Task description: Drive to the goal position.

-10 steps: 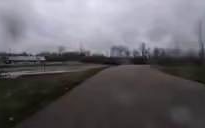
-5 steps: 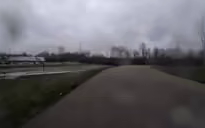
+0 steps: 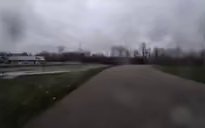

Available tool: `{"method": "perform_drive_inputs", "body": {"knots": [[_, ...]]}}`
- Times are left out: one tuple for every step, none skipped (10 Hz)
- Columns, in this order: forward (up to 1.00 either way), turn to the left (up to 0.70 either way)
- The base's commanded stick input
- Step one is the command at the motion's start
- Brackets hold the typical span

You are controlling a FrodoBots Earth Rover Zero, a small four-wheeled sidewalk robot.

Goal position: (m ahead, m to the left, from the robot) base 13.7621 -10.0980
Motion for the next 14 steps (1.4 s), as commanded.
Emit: {"method": "perform_drive_inputs", "body": {"knots": [[0.7,-0.35],[0.7,-0.35],[0.7,-0.35],[0.7,-0.35],[0.7,-0.35],[0.7,-0.35],[0.7,-0.35],[0.7,-0.25],[0.7,-0.05],[0.7,0.0],[0.7,0.0],[0.7,0.0],[0.7,0.0],[0.7,0.0]]}}
